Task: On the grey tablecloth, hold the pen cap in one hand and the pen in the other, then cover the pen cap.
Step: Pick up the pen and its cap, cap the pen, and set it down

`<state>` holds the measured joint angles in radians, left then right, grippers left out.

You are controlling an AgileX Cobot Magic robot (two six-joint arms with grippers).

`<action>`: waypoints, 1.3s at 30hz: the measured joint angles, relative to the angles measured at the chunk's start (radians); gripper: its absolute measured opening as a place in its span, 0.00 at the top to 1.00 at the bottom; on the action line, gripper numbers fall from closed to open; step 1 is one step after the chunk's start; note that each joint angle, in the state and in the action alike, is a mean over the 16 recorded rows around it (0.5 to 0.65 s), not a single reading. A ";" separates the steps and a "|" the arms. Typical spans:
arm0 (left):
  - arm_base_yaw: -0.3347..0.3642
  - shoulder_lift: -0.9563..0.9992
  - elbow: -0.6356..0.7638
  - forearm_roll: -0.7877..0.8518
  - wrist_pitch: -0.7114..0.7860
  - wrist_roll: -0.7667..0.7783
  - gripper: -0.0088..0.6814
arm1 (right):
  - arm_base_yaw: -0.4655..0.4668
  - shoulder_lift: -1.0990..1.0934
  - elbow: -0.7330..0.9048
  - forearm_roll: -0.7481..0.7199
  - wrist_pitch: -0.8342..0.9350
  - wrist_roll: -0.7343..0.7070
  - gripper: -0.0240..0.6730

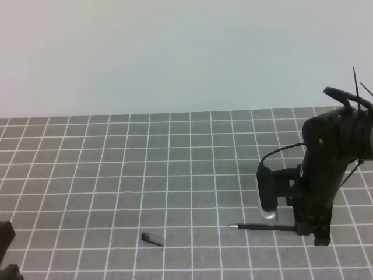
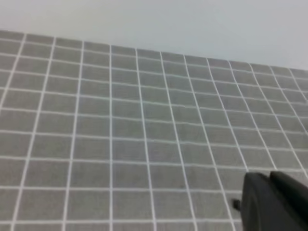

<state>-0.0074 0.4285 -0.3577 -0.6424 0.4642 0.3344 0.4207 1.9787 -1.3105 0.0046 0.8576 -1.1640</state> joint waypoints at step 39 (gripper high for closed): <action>-0.186 1.014 -0.823 -0.040 0.654 0.464 0.91 | -0.002 0.009 -0.119 0.008 0.143 0.326 0.87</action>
<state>-0.1931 1.4422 -1.1809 -0.6827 1.1185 0.7981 0.4189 1.9879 -1.4293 0.0128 1.0010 -0.8377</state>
